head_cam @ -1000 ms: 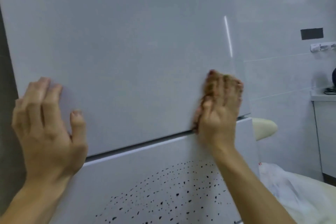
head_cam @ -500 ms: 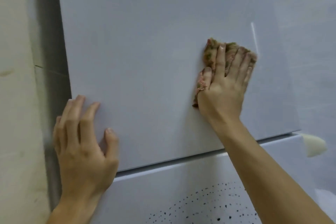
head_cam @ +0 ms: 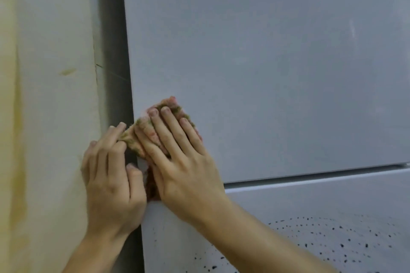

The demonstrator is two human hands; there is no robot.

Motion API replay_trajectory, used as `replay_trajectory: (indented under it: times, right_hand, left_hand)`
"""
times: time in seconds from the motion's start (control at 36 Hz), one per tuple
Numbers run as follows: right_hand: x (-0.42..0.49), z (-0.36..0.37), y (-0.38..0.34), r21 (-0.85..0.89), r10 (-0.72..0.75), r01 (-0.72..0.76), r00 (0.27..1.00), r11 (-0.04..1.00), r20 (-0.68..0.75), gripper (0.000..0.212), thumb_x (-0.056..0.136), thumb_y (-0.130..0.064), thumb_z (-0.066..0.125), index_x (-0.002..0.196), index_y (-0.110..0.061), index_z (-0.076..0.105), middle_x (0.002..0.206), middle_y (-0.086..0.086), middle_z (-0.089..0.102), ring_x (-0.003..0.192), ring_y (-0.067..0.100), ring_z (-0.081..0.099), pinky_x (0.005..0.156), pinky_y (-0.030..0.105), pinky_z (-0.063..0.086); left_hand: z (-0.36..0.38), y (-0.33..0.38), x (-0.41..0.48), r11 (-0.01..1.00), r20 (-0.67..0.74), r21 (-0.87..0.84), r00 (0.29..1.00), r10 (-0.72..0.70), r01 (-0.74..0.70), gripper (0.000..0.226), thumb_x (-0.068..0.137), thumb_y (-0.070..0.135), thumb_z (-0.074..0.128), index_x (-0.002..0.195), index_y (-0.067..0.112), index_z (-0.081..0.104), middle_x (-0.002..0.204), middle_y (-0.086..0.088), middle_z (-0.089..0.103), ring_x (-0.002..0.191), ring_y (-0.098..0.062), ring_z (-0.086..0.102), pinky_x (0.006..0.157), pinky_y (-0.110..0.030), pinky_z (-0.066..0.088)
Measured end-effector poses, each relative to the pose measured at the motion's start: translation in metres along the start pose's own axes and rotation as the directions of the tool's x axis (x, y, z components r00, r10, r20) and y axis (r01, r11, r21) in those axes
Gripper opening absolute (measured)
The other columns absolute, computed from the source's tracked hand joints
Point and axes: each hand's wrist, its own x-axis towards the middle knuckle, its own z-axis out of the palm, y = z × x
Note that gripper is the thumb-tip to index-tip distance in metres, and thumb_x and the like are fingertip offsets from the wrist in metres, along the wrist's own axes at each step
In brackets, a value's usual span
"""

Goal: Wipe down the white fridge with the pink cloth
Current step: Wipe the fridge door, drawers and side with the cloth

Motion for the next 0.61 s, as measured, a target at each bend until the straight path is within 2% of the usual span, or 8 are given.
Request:
replay_trajectory:
  times: [0.17, 0.22, 0.28, 0.33, 0.36, 0.44, 0.53, 0.61]
  right_hand:
    - [-0.022, -0.007, -0.004, 0.022, -0.073, 0.072, 0.995, 0.997, 0.074, 0.061, 0.106, -0.019, 0.04, 0.165, -0.012, 0.027, 0.174, 0.01, 0.017, 0.163, 0.024, 0.005, 0.132, 0.045, 0.014]
    - [-0.024, -0.011, -0.002, 0.088, -0.053, 0.048, 0.997, 0.995, 0.052, 0.059, 0.106, -0.019, 0.046, 0.163, -0.01, 0.035, 0.172, 0.01, 0.026, 0.163, 0.024, 0.012, 0.131, 0.045, 0.018]
    - [-0.025, -0.019, -0.003, 0.207, 0.02, -0.023, 1.0, 0.978, 0.014, 0.053, 0.109, -0.028, 0.048, 0.157, -0.009, 0.045, 0.168, 0.009, 0.037, 0.161, 0.024, 0.022, 0.129, 0.045, 0.024]
    - [-0.027, -0.031, -0.007, 0.294, 0.126, -0.119, 0.992, 0.948, -0.004, 0.056, 0.114, -0.042, 0.027, 0.153, -0.01, 0.051, 0.164, 0.008, 0.043, 0.158, 0.024, 0.03, 0.128, 0.044, 0.027]
    - [-0.029, -0.037, -0.008, 0.316, 0.163, -0.148, 0.986, 0.937, -0.024, 0.059, 0.114, -0.042, 0.021, 0.151, -0.01, 0.053, 0.163, 0.008, 0.045, 0.156, 0.025, 0.033, 0.127, 0.044, 0.029]
    - [-0.043, -0.049, -0.014, 0.295, 0.22, -0.178, 0.968, 0.939, -0.117, 0.045, 0.111, -0.023, 0.037, 0.149, -0.008, 0.055, 0.161, 0.011, 0.047, 0.154, 0.028, 0.036, 0.125, 0.047, 0.032]
    - [-0.068, -0.051, -0.026, 0.28, 0.239, -0.187, 0.957, 0.942, -0.166, 0.042, 0.109, -0.013, 0.048, 0.15, -0.006, 0.054, 0.16, 0.015, 0.046, 0.155, 0.031, 0.034, 0.125, 0.051, 0.031]
    - [-0.1, -0.045, -0.044, 0.233, 0.213, -0.173, 0.964, 0.957, -0.156, 0.048, 0.103, -0.007, 0.057, 0.151, -0.007, 0.054, 0.162, 0.016, 0.043, 0.157, 0.032, 0.03, 0.127, 0.054, 0.027]
  left_hand:
    - [-0.007, 0.002, -0.022, 0.998, 0.003, -0.035, 0.999, -0.053, 0.053, 0.038, 0.092, 0.01, 0.039, 0.121, -0.004, 0.059, 0.143, -0.018, 0.057, 0.136, -0.037, 0.048, 0.123, -0.055, 0.027]
    - [-0.008, 0.001, -0.033, 0.998, 0.015, -0.039, 0.998, -0.054, 0.055, 0.041, 0.093, 0.012, 0.04, 0.125, -0.004, 0.06, 0.144, -0.017, 0.058, 0.136, -0.036, 0.048, 0.121, -0.055, 0.03]
    - [-0.009, -0.001, -0.044, 0.998, 0.025, -0.04, 0.998, -0.05, 0.051, 0.042, 0.095, 0.015, 0.041, 0.129, -0.001, 0.06, 0.145, -0.016, 0.057, 0.137, -0.037, 0.049, 0.121, -0.054, 0.03]
    - [-0.009, -0.003, -0.056, 0.999, 0.027, -0.03, 0.999, -0.045, 0.046, 0.038, 0.097, 0.016, 0.043, 0.128, 0.003, 0.061, 0.148, -0.015, 0.055, 0.14, -0.037, 0.047, 0.123, -0.052, 0.028]
    - [-0.01, -0.006, -0.061, 0.999, 0.028, -0.017, 0.999, -0.043, 0.043, 0.037, 0.098, 0.017, 0.044, 0.128, 0.004, 0.062, 0.151, -0.014, 0.054, 0.143, -0.036, 0.045, 0.124, -0.052, 0.026]
    - [-0.014, -0.02, -0.075, 0.996, 0.035, 0.082, 0.998, -0.047, 0.044, 0.047, 0.102, 0.022, 0.039, 0.143, 0.005, 0.056, 0.161, -0.015, 0.043, 0.154, -0.033, 0.031, 0.13, -0.048, 0.016]
    - [-0.017, -0.041, -0.088, 0.983, 0.034, 0.155, 0.994, -0.104, 0.098, 0.059, 0.102, 0.025, 0.033, 0.158, 0.008, 0.041, 0.171, -0.012, 0.027, 0.161, -0.023, 0.014, 0.132, -0.043, 0.007]
    - [-0.017, -0.06, -0.103, 0.982, 0.051, 0.153, 0.991, -0.121, 0.112, 0.064, 0.102, 0.027, 0.035, 0.164, 0.013, 0.029, 0.174, -0.006, 0.018, 0.162, -0.02, 0.008, 0.132, -0.049, 0.009]
